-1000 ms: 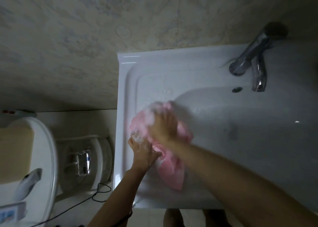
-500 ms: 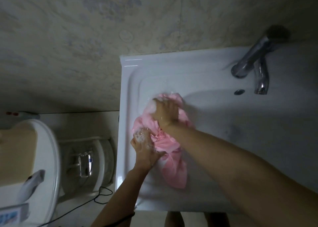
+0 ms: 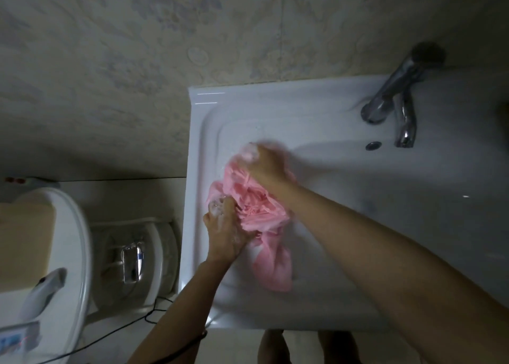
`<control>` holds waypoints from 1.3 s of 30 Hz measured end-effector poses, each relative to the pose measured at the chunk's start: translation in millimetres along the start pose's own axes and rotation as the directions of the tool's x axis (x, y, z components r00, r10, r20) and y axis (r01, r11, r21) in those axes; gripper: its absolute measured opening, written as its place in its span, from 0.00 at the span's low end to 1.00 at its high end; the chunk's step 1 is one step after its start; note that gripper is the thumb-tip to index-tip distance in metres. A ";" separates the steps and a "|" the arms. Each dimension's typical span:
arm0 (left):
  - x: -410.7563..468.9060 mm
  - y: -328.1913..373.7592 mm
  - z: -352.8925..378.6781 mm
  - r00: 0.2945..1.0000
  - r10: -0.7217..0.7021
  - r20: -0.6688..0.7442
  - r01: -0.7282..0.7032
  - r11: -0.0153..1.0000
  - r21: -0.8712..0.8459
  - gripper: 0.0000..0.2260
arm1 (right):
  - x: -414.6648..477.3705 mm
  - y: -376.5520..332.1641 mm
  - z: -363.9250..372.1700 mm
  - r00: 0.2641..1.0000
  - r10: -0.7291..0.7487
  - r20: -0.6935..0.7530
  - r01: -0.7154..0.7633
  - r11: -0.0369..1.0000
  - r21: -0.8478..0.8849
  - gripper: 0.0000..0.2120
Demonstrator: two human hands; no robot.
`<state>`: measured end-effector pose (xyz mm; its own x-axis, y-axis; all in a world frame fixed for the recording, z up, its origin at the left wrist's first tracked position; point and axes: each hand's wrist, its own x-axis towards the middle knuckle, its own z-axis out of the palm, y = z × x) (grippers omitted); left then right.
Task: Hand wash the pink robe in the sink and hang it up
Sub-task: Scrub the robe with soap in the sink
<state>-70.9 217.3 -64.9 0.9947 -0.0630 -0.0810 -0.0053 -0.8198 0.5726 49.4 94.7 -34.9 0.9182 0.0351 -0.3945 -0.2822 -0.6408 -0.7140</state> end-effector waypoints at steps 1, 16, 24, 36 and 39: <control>1.7 0.5 -3.2 0.999 0.042 -0.033 -0.044 0.997 -0.061 0.32 | -10.0 6.5 -8.2 0.999 0.036 0.019 -0.040 0.955 0.293 0.16; -2.4 -1.6 -33.0 1.000 -0.027 -0.005 0.026 0.991 -0.128 0.30 | -124.9 55.3 -20.6 0.741 0.104 0.663 -0.671 0.089 0.736 0.13; -19.3 -6.3 -33.5 0.998 0.052 0.020 -0.051 0.997 -0.061 0.38 | -115.5 1.1 -40.5 0.883 0.014 0.470 -0.470 0.036 0.882 0.18; -34.3 27.3 -27.2 0.975 0.190 -0.117 -0.177 0.978 0.111 0.42 | -46.7 -34.2 -26.8 0.712 -0.078 0.698 -0.495 0.650 0.577 0.06; -25.2 12.5 -13.6 0.981 0.188 -0.054 -0.181 0.977 0.109 0.41 | -46.1 -23.2 -45.9 0.981 0.143 0.130 -0.188 0.864 0.467 0.05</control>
<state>-94.7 216.4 -44.5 0.9801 -0.1849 0.0718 -0.1963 -0.8518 0.4858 26.3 72.7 26.4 0.8245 0.0429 -0.5642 -0.5459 -0.2020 -0.8131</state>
